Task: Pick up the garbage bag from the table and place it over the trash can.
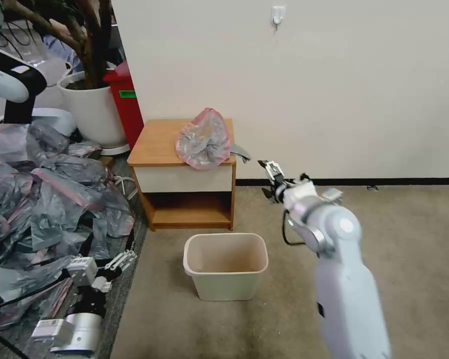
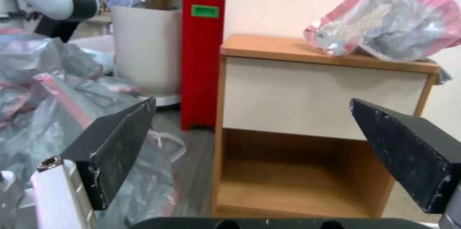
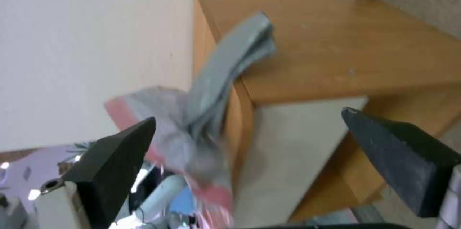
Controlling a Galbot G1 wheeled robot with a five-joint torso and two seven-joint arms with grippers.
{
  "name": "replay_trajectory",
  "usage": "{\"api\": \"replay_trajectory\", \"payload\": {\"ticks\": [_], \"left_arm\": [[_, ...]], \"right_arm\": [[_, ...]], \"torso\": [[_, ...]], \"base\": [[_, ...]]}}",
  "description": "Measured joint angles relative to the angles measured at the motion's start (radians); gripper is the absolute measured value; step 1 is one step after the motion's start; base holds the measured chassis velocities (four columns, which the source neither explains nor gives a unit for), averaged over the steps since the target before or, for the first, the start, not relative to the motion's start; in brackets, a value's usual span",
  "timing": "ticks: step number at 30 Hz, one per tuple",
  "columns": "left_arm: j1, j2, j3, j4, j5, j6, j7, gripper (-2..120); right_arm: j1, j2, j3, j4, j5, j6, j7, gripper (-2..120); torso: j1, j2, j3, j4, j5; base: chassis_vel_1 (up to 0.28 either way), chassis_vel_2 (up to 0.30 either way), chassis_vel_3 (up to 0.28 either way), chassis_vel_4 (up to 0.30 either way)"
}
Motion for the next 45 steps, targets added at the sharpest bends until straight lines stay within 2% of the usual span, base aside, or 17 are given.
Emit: {"api": "replay_trajectory", "payload": {"ticks": [13,16,27,33,45], "left_arm": [[0.005,-0.010,-0.034,0.015,0.006,-0.011,0.000,100],[0.001,-0.010,-0.041,0.031,0.009,-0.014,0.001,100],[-0.019,-0.023,-0.042,0.066,0.041,-0.023,0.001,100],[-0.019,-0.020,-0.073,0.076,0.044,-0.027,0.001,100],[0.005,-0.019,-0.146,0.087,0.046,-0.036,-0.001,100]], "right_arm": [[0.202,-0.001,-0.020,-0.283,-0.060,-0.001,0.014,98],[0.259,-0.002,-0.014,-0.340,-0.032,-0.036,0.031,98],[0.342,-0.002,-0.004,-0.409,0.040,-0.119,0.054,99],[0.355,-0.002,-0.019,-0.459,0.048,-0.150,0.056,98],[0.395,-0.002,-0.015,-0.582,0.048,-0.153,-0.037,98]], "torso": [[0.000,0.000,0.000,-0.0001,0.0002],[0.000,0.000,0.000,-0.0001,0.0001],[0.000,0.000,0.000,-0.0001,0.0001],[0.000,0.000,0.000,-0.0001,0.0001],[0.000,0.000,0.000,-0.0001,0.0002]], "base": [[0.000,0.000,0.000,0.000],[0.000,0.000,0.000,0.000],[0.000,0.000,0.000,0.000],[0.000,0.000,0.000,0.000],[0.000,0.000,0.000,0.000]]}}
